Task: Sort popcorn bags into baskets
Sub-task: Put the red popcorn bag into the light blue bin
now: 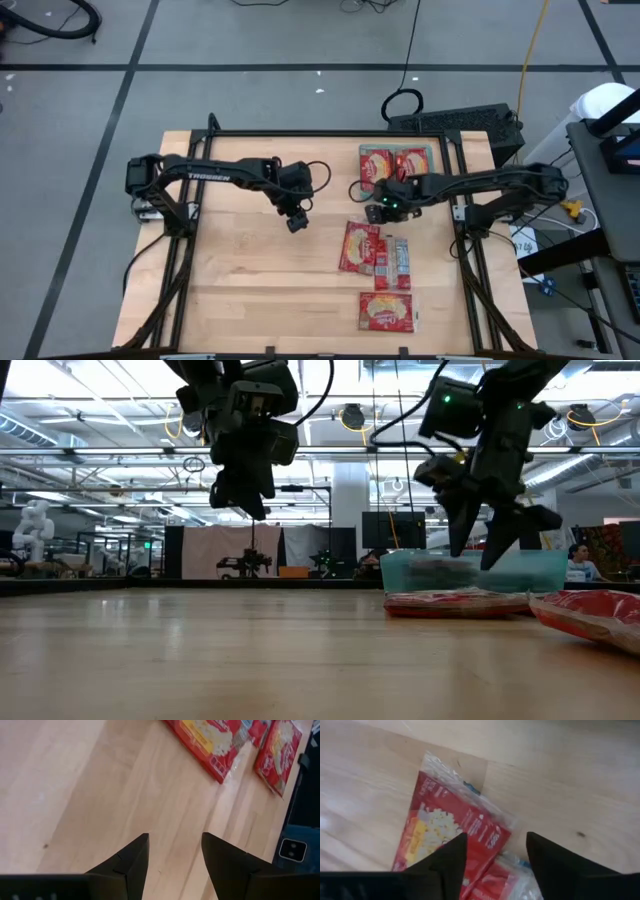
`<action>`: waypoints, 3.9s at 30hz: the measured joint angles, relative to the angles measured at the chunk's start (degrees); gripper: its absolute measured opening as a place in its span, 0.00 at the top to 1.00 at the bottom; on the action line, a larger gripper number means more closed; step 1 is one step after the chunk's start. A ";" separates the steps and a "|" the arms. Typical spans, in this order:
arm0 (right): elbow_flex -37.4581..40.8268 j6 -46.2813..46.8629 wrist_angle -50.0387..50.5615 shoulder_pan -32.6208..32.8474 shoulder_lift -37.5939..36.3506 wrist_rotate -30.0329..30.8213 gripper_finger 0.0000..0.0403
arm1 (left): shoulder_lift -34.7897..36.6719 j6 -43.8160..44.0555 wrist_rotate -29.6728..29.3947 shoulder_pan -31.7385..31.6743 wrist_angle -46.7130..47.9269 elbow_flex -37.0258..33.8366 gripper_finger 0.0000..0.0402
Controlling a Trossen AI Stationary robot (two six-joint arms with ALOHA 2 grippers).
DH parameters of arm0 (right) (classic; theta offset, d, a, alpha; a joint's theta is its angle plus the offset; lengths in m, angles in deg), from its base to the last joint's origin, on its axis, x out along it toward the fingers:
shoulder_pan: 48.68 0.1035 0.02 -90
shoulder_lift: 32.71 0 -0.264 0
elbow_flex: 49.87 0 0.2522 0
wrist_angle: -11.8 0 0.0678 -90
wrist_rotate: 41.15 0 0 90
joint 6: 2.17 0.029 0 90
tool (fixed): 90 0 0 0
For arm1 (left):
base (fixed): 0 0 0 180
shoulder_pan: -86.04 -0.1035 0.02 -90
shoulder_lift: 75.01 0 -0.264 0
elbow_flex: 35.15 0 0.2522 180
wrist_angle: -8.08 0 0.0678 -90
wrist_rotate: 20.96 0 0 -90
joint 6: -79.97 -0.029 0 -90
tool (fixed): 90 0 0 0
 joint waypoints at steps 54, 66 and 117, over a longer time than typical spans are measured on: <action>10.12 -4.31 -36.85 -10.36 -21.12 -10.55 1.00 | 11.38 -2.96 -14.30 -4.63 -21.78 0.09 0.39; 3.21 -4.87 -37.28 -19.36 -26.31 -10.56 1.00 | 13.00 -6.70 -17.81 -10.59 -25.34 0.09 0.23; -48.59 -10.04 -52.27 -25.34 6.71 -7.12 1.00 | -15.57 38.82 -20.22 -15.69 -122.29 0.09 0.30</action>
